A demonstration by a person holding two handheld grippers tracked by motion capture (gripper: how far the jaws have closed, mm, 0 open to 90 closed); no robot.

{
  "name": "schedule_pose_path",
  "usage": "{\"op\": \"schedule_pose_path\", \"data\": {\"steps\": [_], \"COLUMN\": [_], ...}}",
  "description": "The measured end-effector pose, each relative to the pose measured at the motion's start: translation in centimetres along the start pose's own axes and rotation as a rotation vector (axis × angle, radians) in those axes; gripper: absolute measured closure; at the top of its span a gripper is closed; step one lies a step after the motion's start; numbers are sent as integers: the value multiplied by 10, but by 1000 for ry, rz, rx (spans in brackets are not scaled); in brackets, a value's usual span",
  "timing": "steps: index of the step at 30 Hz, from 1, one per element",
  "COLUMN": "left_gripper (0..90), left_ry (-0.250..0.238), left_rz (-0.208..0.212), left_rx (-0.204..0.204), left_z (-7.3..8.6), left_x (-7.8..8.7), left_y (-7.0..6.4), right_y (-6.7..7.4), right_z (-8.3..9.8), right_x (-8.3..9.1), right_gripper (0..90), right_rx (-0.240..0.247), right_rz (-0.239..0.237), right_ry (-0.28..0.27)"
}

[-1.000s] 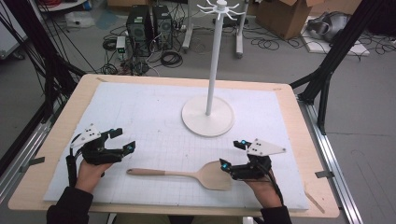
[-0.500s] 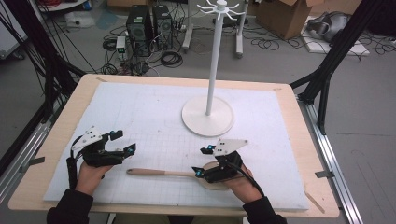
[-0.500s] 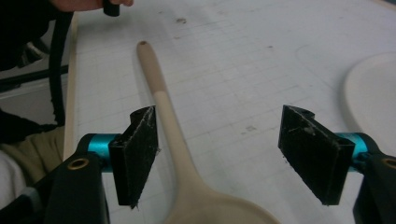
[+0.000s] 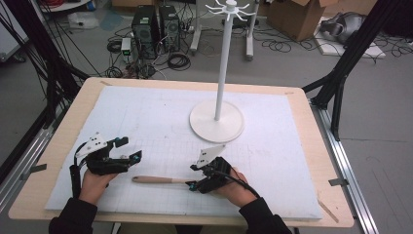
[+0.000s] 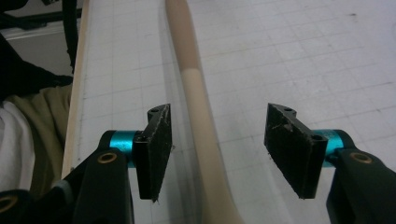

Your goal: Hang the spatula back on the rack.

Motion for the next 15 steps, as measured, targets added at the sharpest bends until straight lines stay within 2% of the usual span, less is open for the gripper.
{"op": "schedule_pose_path", "data": {"steps": [3,4,5,6,11,15], "left_gripper": [171,175,175,176,180,182], "left_ry": [7,8,8,9,18,19], "left_rz": [0,2,0,-1,-1,-2], "left_rx": [-7,-5,-6,-6,-7,-6], "left_z": [1,1,1,1,2,2], "left_x": [0,0,-1,-1,-1,-1], "left_y": [0,0,0,0,0,0], "right_y": [2,4,4,5,4,3], "right_z": [0,1,1,2,5,5], "right_x": [-8,-13,-13,-17,-23,-22], "right_gripper": [467,496,496,521,578,617], "right_rx": [20,34,34,49,63,61], "right_rz": [-27,-43,-43,-53,-49,-48], "right_ry": [38,82,82,118,172,171]}}
Point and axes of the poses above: each handheld gripper's, and its own axes: x roughly backward along the jaws, z roughly out of its underside, y roughly to its left, the point moved 7 cm from there along -x, roughly forward along the jaws, and after that the axes turned 4 degrees about -y, right-handed, at the moved point
